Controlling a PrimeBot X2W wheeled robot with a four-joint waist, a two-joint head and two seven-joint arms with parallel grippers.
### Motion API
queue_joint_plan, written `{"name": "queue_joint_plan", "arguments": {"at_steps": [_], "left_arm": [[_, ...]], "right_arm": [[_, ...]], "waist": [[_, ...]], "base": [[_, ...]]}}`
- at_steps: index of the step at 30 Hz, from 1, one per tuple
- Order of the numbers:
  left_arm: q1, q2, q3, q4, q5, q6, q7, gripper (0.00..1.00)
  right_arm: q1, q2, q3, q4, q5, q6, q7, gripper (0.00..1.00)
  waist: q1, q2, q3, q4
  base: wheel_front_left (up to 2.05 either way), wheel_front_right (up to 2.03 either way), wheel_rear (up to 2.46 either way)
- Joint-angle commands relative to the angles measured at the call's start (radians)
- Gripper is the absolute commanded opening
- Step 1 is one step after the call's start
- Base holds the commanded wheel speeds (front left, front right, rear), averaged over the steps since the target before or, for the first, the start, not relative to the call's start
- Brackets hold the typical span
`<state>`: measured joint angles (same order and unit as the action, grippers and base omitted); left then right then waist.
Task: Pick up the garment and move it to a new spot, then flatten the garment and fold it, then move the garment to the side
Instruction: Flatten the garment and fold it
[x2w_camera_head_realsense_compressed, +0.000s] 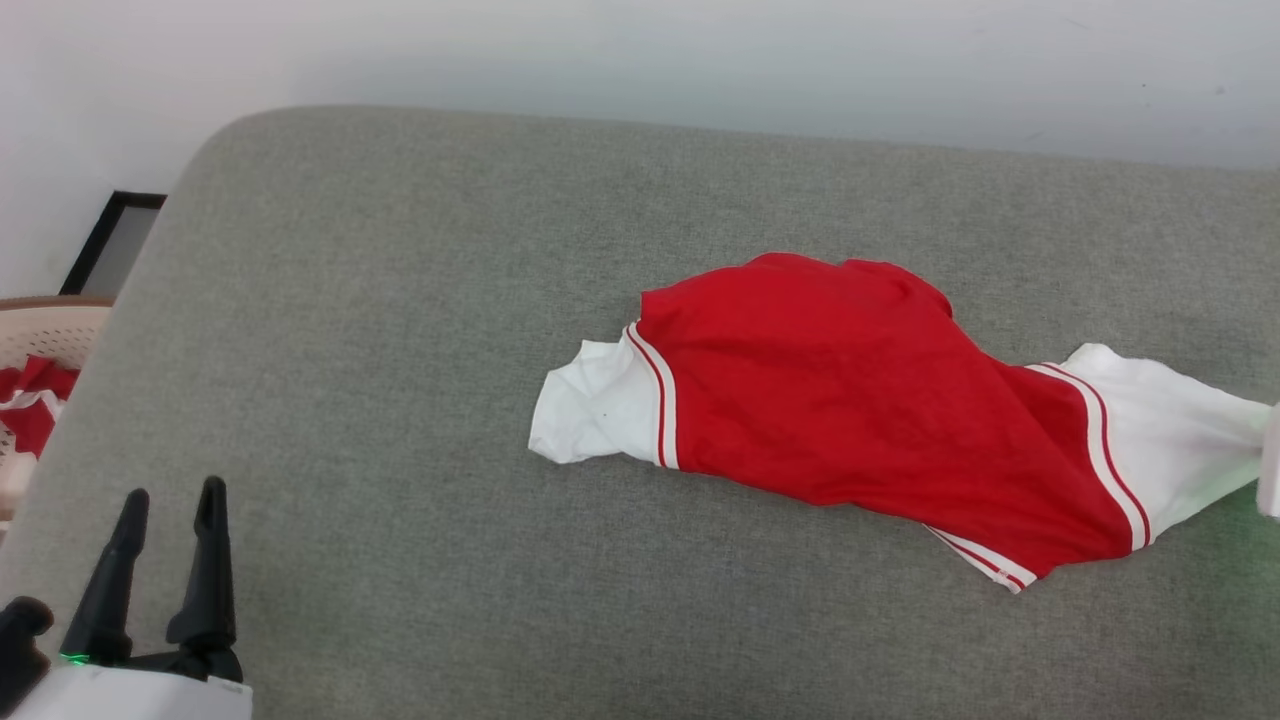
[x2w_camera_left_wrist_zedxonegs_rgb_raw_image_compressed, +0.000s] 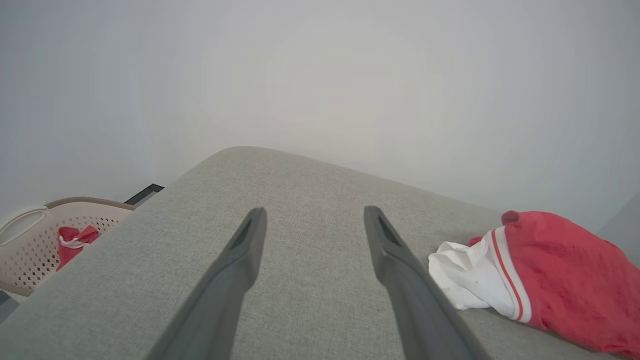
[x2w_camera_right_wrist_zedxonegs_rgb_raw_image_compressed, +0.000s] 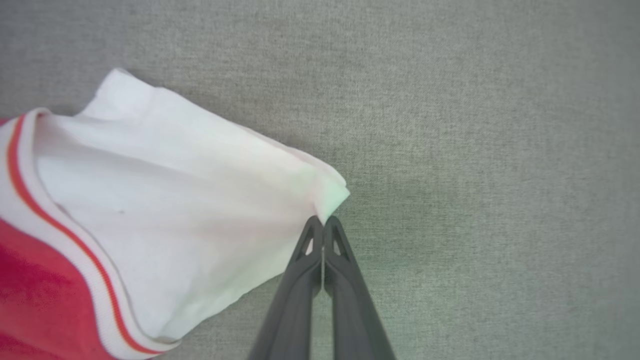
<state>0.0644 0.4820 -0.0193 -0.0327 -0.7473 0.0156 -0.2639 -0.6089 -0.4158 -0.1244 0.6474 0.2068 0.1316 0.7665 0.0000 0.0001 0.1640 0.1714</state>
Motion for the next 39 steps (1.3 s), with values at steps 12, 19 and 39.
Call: {"name": "queue_joint_plan", "arguments": {"at_steps": [12, 19, 39], "left_arm": [[-0.006, 0.019, -0.008, -0.001, 0.014, -0.025, 0.017, 1.00], [-0.039, 0.064, -0.023, -0.046, -0.007, -0.032, 0.104, 1.00], [-0.366, 0.212, -0.184, 0.036, -0.135, -0.076, 0.651, 1.00]], "right_arm": [[-0.067, 0.022, -0.006, 0.121, -0.001, -0.002, -0.087, 1.00], [-0.032, 0.049, 0.011, 0.039, 0.045, -0.002, -0.166, 1.00], [0.223, 0.215, 0.065, -0.523, 0.089, -0.002, -0.526, 1.00]], "waist": [[0.0000, -0.0001, -0.017, -0.036], [0.0000, -0.0001, -0.027, -0.085], [0.0000, -0.0001, -0.004, -0.230]], "base": [[0.00, 0.00, 0.00], [0.00, 0.00, 0.00], [0.00, 0.00, 0.00]]}}
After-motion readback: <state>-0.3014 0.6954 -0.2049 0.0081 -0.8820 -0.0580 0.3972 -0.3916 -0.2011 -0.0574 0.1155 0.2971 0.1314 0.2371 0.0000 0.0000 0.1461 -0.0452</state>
